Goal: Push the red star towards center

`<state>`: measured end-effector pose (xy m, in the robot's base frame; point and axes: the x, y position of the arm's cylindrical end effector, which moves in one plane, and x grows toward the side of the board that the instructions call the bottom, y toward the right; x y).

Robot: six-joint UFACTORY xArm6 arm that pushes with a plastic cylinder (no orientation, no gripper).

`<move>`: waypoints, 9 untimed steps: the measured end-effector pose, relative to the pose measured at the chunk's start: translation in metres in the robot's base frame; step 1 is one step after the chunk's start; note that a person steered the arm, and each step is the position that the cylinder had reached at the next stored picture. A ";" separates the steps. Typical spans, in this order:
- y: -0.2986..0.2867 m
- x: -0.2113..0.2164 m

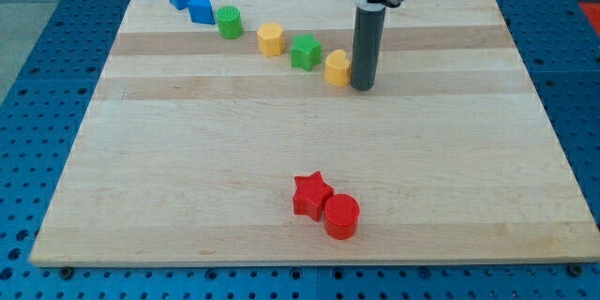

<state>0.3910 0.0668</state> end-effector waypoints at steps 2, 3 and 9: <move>-0.017 0.085; -0.108 0.085; 0.001 0.146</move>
<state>0.5367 0.0673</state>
